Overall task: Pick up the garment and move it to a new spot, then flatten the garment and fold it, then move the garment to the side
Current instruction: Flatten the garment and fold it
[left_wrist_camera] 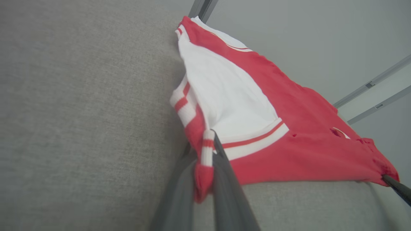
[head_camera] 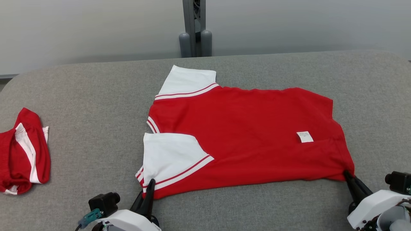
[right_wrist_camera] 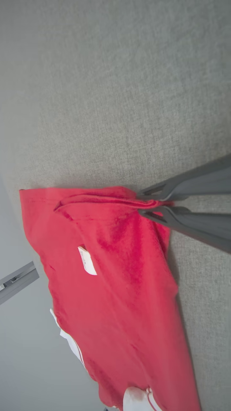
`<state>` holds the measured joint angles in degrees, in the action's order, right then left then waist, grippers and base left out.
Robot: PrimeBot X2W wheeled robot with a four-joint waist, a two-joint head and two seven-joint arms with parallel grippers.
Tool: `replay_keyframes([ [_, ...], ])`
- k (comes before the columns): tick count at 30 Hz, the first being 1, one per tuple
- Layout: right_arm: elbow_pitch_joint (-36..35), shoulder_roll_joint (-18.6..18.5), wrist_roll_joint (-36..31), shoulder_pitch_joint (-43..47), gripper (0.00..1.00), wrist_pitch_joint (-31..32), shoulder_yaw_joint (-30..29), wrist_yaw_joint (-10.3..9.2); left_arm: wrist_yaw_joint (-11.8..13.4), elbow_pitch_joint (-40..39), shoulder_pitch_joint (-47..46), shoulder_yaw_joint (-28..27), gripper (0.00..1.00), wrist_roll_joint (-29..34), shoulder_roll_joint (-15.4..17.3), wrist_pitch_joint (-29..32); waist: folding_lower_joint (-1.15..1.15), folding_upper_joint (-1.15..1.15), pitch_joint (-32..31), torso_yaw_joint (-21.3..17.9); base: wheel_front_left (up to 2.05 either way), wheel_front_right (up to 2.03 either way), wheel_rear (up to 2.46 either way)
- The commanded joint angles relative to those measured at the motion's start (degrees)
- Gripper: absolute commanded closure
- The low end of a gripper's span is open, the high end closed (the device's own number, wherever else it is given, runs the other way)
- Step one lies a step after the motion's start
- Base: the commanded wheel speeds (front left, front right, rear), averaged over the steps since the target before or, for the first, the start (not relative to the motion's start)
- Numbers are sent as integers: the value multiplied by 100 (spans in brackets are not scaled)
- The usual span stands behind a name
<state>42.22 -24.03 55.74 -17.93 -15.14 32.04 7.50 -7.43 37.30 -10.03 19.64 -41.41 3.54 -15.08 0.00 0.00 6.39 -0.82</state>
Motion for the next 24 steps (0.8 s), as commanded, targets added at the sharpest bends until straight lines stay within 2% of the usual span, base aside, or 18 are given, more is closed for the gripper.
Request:
replay_keyframes([
  [1,36,-85,109,90,100,-7,140,-2,-5,16,47,-11,100,30,43,-3,0,0,-74,-7,0,0,0],
  [10,-84,-399,686,179,100,372,905,-2,-5,275,218,384,100,-126,233,-2,0,0,-372,-114,0,0,0],
  [17,-261,-679,1206,315,100,845,1351,-3,-4,510,272,1135,100,-467,735,90,0,0,-614,-227,0,0,0],
  [24,-494,-965,1725,495,100,1342,1565,-4,-1,263,416,1629,100,-957,1202,419,0,0,-725,-253,0,0,0],
])
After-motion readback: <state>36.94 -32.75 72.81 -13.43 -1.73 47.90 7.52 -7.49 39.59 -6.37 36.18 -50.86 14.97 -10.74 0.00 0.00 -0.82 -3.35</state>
